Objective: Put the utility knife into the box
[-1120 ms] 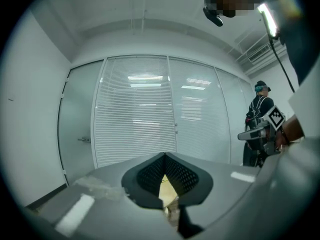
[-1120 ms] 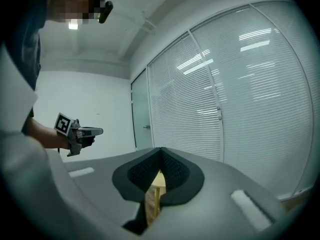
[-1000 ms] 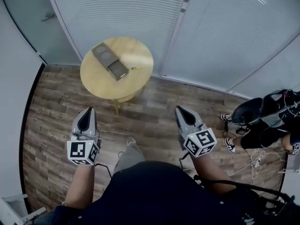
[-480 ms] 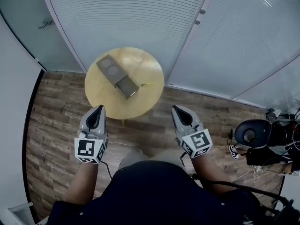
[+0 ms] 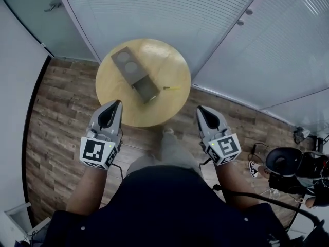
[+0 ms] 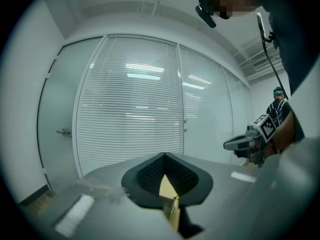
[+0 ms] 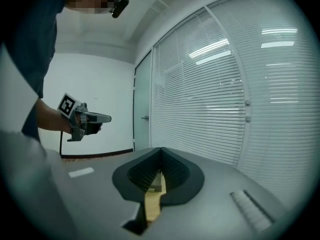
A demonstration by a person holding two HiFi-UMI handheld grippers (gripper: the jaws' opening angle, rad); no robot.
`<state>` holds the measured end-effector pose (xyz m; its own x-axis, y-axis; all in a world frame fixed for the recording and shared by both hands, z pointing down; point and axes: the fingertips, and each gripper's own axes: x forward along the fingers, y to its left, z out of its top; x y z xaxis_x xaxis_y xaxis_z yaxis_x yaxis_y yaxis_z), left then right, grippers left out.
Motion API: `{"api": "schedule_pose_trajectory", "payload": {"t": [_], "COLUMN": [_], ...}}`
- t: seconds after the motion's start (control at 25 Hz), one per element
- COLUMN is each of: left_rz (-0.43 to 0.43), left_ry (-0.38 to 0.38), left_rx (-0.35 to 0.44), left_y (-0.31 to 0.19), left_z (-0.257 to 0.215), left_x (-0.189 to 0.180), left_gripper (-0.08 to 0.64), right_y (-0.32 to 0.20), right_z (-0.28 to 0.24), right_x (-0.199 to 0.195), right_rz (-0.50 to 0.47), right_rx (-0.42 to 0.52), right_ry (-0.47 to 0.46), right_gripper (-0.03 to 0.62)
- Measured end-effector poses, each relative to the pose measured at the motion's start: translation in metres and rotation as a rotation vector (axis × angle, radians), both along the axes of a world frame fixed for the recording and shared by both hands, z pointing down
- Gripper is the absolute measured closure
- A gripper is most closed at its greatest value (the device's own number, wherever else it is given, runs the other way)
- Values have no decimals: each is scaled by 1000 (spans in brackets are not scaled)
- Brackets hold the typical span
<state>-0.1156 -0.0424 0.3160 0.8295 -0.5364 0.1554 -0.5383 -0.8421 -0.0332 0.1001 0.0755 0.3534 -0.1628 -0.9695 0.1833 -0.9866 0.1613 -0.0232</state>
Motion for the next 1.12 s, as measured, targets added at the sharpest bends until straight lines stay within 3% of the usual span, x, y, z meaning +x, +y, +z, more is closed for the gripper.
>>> {"api": "schedule_pose_trajectory", "payload": {"t": [0.28,0.48,0.64,0.72,1.12], "left_rz": [-97,-162,-197,-204,-164], "left_ry": [-43,-22,-86,-83,-68], "left_rx": [0,2,25,20,-74], "left_y": [-34,-58,-78,-86,-118], "left_z": [22,13,21,21,64], "left_x": [16,62,92,103,99], "left_gripper": [557,557,557,557,557], "right_y": [-73,-108,-133,-145,-177], "right_z": [12,22,39,46,104], "right_x": [25,64,78,82,67], "right_rz": [-124,-198,-278,-305,-265], "right_rx": [-38,-65,-94,-105,-193], "right_ry": [15,-19,-31,-38,-67], "right_gripper": [586,586,586,586,586]}}
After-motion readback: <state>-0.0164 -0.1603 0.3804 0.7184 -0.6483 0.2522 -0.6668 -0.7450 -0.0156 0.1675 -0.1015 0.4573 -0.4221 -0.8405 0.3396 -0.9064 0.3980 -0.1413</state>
